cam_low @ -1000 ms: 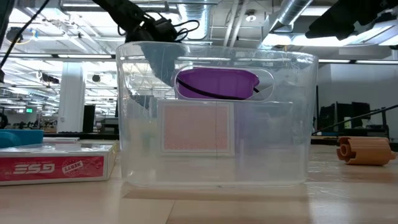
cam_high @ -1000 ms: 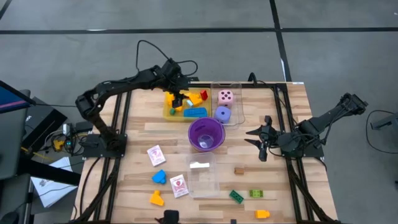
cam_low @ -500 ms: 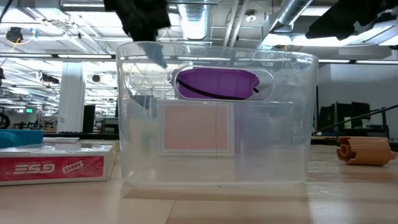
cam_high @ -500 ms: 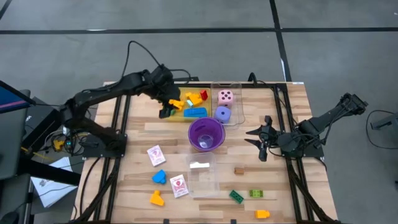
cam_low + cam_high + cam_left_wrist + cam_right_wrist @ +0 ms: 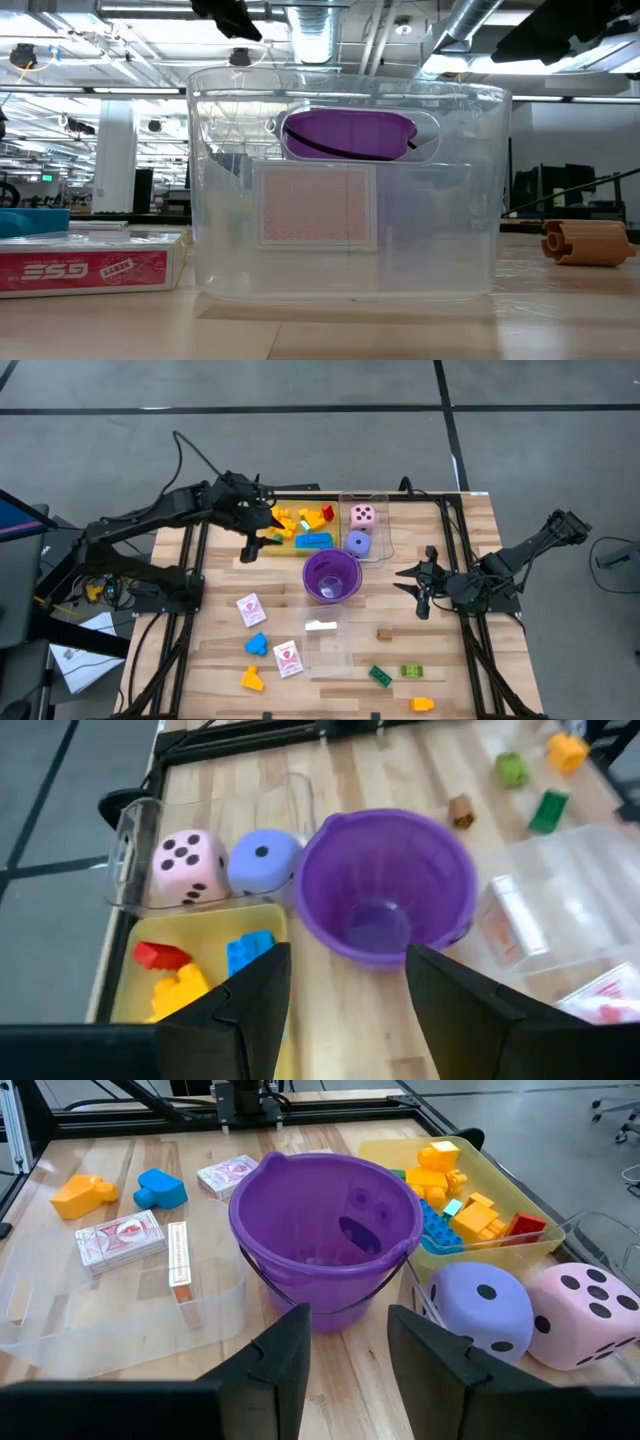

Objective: Pick & Place Toys
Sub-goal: Put the pink deck of cards into the bottom transparent bin

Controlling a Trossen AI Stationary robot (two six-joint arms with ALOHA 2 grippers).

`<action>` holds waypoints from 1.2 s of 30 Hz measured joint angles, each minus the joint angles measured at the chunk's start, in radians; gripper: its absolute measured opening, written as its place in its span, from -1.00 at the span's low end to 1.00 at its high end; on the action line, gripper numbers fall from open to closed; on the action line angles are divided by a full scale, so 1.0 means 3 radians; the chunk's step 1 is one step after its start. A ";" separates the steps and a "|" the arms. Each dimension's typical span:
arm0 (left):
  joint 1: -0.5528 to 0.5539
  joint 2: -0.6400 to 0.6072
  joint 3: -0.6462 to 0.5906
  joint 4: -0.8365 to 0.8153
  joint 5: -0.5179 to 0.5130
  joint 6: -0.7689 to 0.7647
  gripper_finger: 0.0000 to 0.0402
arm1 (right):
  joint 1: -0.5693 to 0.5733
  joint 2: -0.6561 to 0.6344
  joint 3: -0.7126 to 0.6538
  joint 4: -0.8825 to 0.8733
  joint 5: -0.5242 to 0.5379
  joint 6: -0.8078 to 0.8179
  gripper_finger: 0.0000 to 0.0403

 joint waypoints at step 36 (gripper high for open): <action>-0.1783 0.0849 -0.0572 -0.1192 -0.1222 -0.0633 0.49 | 0.0000 0.0000 -0.0001 -0.0114 -0.0001 0.0142 -0.37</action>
